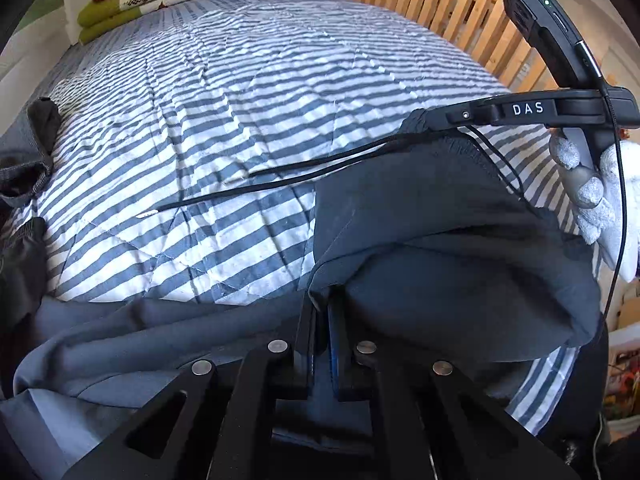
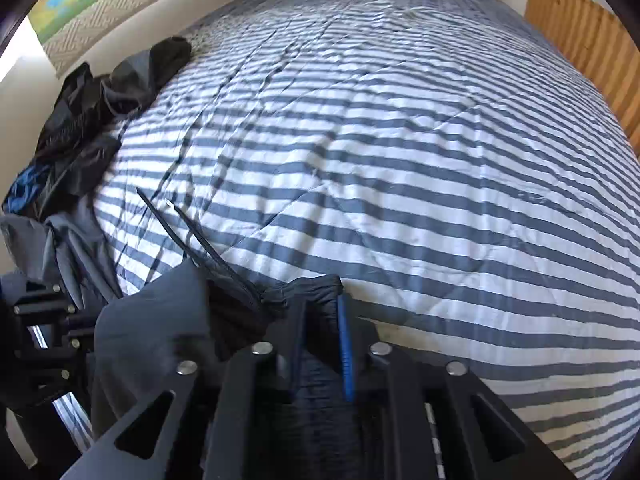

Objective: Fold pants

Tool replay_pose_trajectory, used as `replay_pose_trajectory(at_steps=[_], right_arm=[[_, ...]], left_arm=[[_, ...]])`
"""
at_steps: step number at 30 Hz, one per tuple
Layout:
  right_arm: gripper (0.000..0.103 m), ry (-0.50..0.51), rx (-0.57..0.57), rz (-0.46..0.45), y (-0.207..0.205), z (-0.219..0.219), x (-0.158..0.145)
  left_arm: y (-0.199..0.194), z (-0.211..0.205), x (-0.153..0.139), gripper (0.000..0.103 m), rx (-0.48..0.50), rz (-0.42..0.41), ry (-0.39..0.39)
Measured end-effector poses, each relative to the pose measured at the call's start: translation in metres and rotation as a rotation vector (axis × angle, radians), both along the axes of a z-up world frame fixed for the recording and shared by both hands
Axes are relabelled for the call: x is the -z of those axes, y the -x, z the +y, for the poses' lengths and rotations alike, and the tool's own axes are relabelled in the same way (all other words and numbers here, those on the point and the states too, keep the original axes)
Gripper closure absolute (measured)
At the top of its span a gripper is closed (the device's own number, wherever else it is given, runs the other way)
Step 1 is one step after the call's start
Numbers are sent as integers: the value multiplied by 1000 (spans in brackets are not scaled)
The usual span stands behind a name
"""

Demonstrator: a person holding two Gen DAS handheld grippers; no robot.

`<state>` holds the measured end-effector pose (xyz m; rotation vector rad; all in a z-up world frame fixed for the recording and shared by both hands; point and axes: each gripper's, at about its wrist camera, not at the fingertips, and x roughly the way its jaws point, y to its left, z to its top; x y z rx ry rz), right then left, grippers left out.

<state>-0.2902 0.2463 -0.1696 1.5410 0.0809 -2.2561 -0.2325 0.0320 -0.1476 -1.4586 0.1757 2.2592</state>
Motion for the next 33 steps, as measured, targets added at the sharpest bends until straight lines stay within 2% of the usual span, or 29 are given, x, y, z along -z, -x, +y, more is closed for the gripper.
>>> replay_pose_trajectory(at_steps=[2, 6, 9, 11, 13, 14, 16, 19, 20, 21, 22, 23, 24, 25, 26, 29, 33], right_arm=[[96, 57, 70, 31, 2, 23, -23], [97, 45, 167, 153, -1, 57, -70], [98, 14, 258, 254, -8, 92, -102], [101, -32, 322, 315, -16, 120, -118], [101, -97, 374, 353, -27, 147, -125], [101, -103, 387, 344, -30, 161, -124], [101, -88, 402, 285, -33, 184, -111], [97, -42, 391, 193, -36, 203, -85], [92, -15, 392, 180, -37, 207, -80], [84, 19, 388, 167, -38, 209, -76], [60, 57, 381, 156, -37, 208, -73], [44, 91, 373, 154, -34, 206, -71], [41, 111, 365, 164, -32, 200, -70], [41, 123, 349, 165, -27, 192, -70], [39, 131, 327, 150, -20, 185, -67], [35, 154, 255, 76, 8, 157, -52], [35, 70, 230, 37, 40, 127, -25]], left_arm=[[-6, -3, -25, 99, 4, 60, -3], [-29, -5, -75, 99, 40, 109, -63], [-56, 11, -86, 98, 124, 52, -106], [-80, 30, -77, 97, 205, -14, -129], [-99, 44, -68, 91, 263, -58, -123], [-106, 49, -65, 87, 271, -66, -123], [-108, 47, -67, 71, 258, -62, -137], [-90, 18, -83, 63, 156, 9, -127], [-81, 7, -89, 62, 117, 40, -112], [-72, -5, -93, 56, 86, 73, -83], [-62, -14, -93, 45, 64, 112, -21], [-49, -23, -87, 39, 42, 148, 67], [-37, -31, -77, 36, 14, 169, 159], [-24, -39, -64, 36, -10, 154, 227], [-12, -48, -48, 36, -29, 108, 254], [4, -59, -11, 36, -31, 8, 295], [1, -41, 17, 35, 87, -12, 340]])
